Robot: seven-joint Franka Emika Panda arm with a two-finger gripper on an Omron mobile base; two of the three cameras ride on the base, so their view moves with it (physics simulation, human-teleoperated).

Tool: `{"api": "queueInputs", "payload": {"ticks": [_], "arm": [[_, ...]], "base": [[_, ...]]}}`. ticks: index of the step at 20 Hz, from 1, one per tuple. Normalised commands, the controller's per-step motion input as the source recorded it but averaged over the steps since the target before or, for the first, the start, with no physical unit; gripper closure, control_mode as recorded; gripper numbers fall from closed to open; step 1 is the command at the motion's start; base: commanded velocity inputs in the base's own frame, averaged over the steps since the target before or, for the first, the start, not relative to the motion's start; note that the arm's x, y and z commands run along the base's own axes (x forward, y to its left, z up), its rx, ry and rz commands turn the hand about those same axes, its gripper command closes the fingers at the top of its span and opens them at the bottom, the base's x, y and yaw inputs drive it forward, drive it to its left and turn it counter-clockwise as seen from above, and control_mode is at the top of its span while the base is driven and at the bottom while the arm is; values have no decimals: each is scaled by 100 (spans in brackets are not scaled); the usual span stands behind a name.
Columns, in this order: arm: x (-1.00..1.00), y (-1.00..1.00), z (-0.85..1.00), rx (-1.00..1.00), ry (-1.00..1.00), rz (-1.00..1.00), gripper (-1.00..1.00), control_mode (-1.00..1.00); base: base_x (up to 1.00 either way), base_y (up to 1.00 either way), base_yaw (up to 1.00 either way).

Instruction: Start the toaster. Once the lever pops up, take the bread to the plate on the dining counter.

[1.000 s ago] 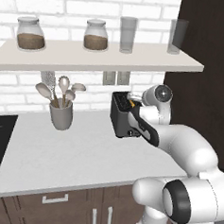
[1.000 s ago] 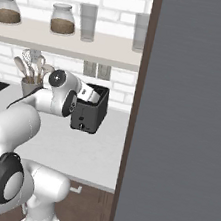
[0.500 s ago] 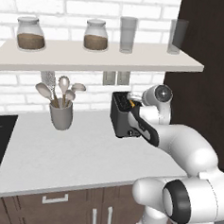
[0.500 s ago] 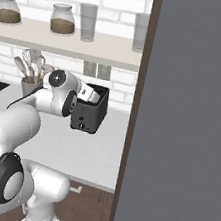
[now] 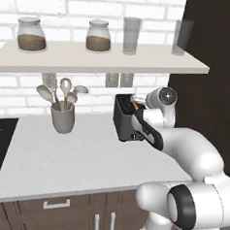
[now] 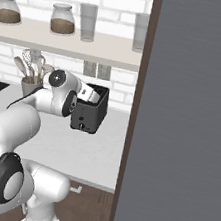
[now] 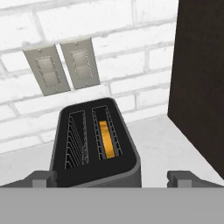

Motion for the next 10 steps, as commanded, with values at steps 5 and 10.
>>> {"api": "queueInputs", "payload": {"ticks": [5, 10], "arm": [[0, 0, 0, 0, 0, 0, -100, -100], [0, 0, 0, 0, 0, 0, -100, -100]], "base": [[0, 0, 0], [0, 0, 0]]}}
